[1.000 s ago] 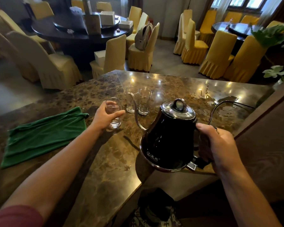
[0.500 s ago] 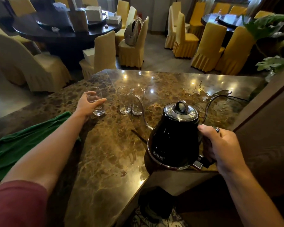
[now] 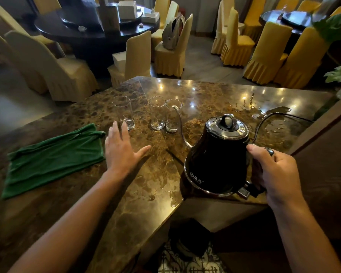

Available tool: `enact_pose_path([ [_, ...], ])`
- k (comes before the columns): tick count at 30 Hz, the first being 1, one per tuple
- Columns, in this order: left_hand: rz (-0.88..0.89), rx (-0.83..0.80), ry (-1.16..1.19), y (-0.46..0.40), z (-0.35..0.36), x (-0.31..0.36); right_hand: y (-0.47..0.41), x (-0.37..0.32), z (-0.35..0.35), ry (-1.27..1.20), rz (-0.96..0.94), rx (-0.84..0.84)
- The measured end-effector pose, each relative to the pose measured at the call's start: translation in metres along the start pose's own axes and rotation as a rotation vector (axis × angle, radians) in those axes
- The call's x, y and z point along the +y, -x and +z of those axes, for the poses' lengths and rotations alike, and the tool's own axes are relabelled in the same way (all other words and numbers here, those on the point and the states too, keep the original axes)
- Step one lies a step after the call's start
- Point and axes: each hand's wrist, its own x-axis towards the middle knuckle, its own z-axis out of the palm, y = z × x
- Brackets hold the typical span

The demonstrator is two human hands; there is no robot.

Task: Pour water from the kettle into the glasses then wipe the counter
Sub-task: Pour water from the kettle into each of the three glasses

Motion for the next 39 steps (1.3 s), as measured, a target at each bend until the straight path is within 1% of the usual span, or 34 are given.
enact_pose_path([
  [3,0.129,-0.007,-0.005,-0.001,-0.002,0.020,0.000,0.004,-0.002,0.014,0.006,0.024],
  [6,0.141,-0.103,0.139,-0.026,-0.003,0.038,0.000,0.008,-0.003,0.016,0.008,0.054],
  [8,0.086,-0.172,0.351,-0.045,-0.002,0.050,0.003,0.009,-0.002,0.019,0.006,0.059],
  [11,-0.095,-0.323,0.663,-0.079,0.001,0.057,0.006,0.010,-0.001,0.013,0.005,0.065],
  [13,-0.158,-0.400,0.781,-0.101,0.005,0.056,0.007,0.010,-0.001,0.016,0.005,0.070],
  [15,-0.159,-0.435,0.845,-0.116,0.010,0.057,0.008,0.010,-0.001,0.029,-0.006,0.059],
  [20,-0.159,-0.376,0.901,-0.123,0.014,0.059,0.009,0.009,-0.002,0.056,-0.014,0.042],
  [22,-0.118,-0.367,0.867,-0.118,0.009,0.054,0.009,0.010,-0.004,0.065,-0.024,0.049],
  [25,-0.011,-0.345,0.827,-0.098,-0.004,0.049,0.009,0.009,-0.006,0.072,-0.044,0.029],
  [31,0.112,-0.401,0.828,-0.038,-0.027,0.027,0.003,-0.003,-0.019,0.204,-0.168,-0.050],
  [35,0.112,-0.439,0.882,-0.005,-0.028,0.024,0.002,-0.011,-0.024,0.270,-0.208,-0.091],
  [39,0.083,-0.419,0.933,0.014,-0.025,0.026,0.006,-0.022,-0.023,0.343,-0.269,-0.120],
])
